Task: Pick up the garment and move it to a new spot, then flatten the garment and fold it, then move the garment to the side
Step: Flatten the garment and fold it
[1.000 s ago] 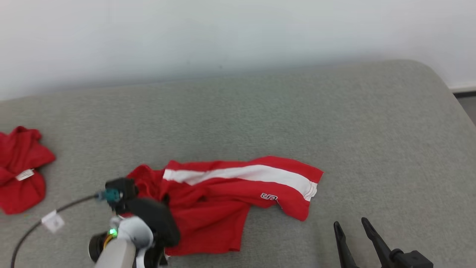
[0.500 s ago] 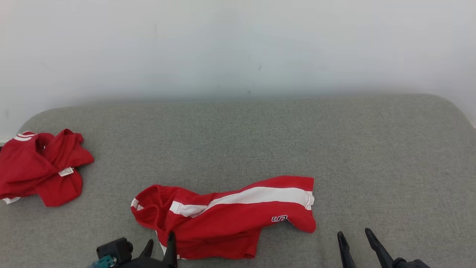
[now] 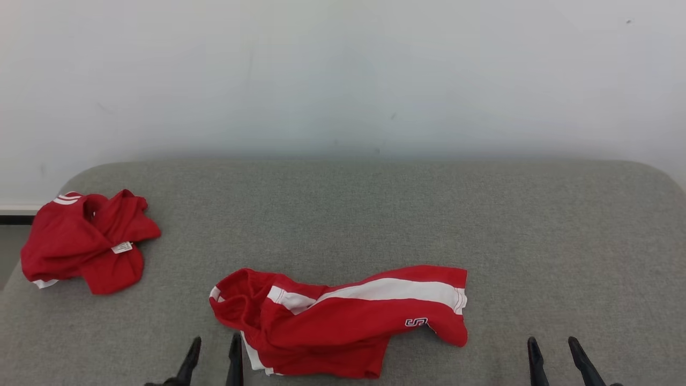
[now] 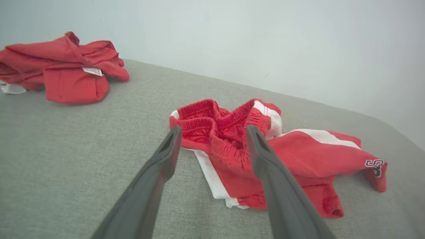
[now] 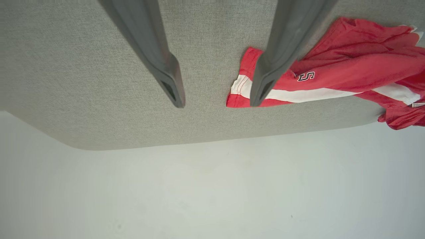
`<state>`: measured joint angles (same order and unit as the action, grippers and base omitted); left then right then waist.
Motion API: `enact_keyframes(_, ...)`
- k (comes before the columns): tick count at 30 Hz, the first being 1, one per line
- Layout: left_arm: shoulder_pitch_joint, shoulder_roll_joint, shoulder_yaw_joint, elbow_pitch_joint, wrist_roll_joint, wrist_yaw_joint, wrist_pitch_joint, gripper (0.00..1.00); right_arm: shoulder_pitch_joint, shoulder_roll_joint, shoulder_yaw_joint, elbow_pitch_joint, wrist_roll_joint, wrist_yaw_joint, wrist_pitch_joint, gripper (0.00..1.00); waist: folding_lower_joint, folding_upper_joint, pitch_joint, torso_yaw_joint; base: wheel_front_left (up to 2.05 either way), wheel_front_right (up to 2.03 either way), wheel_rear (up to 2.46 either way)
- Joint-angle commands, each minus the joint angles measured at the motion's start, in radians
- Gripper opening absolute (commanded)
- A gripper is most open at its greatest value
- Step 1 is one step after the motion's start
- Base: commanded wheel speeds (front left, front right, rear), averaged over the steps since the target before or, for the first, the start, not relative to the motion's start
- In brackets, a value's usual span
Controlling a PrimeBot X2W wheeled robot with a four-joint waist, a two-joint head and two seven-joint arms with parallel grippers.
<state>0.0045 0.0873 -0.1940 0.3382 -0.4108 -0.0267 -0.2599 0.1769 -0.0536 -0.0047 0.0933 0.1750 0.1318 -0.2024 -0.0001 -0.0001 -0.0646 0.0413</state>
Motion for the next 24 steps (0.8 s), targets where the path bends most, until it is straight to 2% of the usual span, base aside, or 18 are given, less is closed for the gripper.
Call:
enact_keyframes(1, 0.019, 0.007, 0.015, -0.049, 0.051, -0.011, -0.006, 1.0, 0.02, -0.003, -0.012, 0.008, 0.004, -0.002, -0.012, 1.0, 0.0001, 0.0001, -0.013, 0.015, 0.0, 0.0, 0.0)
enact_keyframes(5, 0.071, 0.008, 0.032, -0.126, 0.168, -0.041, -0.005, 1.0, 0.05, -0.001, -0.061, 0.018, 0.011, -0.002, -0.035, 1.0, 0.0001, 0.0001, -0.03, 0.044, 0.0, 0.0, 0.0)
enact_keyframes(8, 0.103, 0.003, 0.044, -0.139, 0.214, -0.057, -0.006, 1.0, 0.068, 0.001, -0.082, 0.024, 0.016, -0.002, -0.045, 1.0, 0.0001, 0.0001, -0.037, 0.058, 0.0, 0.0, 0.0)
enact_keyframes(14, 0.131, -0.004, 0.049, -0.097, 0.236, -0.087, -0.006, 1.0, 0.089, 0.002, -0.099, 0.04, 0.005, -0.002, -0.048, 1.0, 0.0001, 0.0001, -0.051, 0.072, 0.0, 0.0, 0.0)
enact_keyframes(24, 0.126, -0.016, 0.071, -0.076, 0.241, -0.1, -0.006, 1.0, 0.106, 0.003, -0.084, 0.075, 0.027, -0.002, -0.046, 1.0, 0.0001, 0.0001, -0.044, 0.077, 0.0, 0.0, 0.0)
